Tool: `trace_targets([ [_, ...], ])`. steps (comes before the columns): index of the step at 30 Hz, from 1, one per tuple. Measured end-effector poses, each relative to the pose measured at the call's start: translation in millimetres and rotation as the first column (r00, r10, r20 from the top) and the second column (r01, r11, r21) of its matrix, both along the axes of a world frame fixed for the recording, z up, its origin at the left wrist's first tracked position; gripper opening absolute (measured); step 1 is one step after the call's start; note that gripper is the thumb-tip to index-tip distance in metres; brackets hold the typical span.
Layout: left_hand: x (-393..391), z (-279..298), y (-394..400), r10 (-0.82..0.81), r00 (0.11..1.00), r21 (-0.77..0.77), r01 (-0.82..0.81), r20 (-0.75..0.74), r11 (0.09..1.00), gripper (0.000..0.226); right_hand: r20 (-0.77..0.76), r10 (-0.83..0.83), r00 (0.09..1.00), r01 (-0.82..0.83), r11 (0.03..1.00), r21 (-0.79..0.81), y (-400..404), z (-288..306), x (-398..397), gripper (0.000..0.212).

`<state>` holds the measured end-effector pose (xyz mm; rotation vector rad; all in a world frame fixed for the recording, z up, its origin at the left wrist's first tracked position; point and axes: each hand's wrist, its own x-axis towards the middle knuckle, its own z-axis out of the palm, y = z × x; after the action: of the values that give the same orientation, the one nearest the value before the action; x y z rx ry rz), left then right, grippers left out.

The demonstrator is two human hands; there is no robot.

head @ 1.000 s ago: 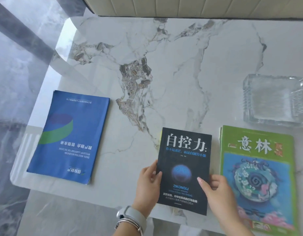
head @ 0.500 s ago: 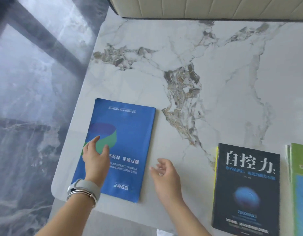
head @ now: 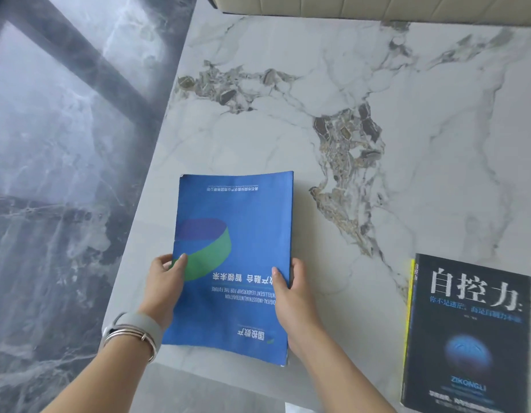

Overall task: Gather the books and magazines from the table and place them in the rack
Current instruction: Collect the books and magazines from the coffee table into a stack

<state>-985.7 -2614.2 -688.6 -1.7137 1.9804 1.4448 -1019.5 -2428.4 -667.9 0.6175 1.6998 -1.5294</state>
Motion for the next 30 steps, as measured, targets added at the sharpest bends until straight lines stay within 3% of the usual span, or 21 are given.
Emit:
trace_targets([
  [4,12.3,8.9,31.7,0.04,0.999,0.106,-0.038,-0.015,0.994,0.035,-0.056,-0.004,0.998,0.002,0.999,-0.038,43.9,11.3,1.5,0.023],
  [10,18.5,37.6,128.1,0.027,0.998,0.218,-0.014,-0.056,0.976,0.022,-0.111,-0.089,0.99,0.087,0.996,-0.024,148.3,35.7,14.3,0.019],
  [20,-15.4,54.4,358.9,-0.158,0.961,0.299,0.224,-0.227,0.928,0.014,-0.18,-0.326,0.928,0.356,0.919,0.171,375.4,46.7,29.1,0.013],
  [30,5.4,41.7,539.6,-0.206,0.969,0.236,0.233,-0.133,0.943,0.013,-0.147,-0.248,0.958,0.284,0.899,0.334,554.6,30.5,35.5,0.02],
])
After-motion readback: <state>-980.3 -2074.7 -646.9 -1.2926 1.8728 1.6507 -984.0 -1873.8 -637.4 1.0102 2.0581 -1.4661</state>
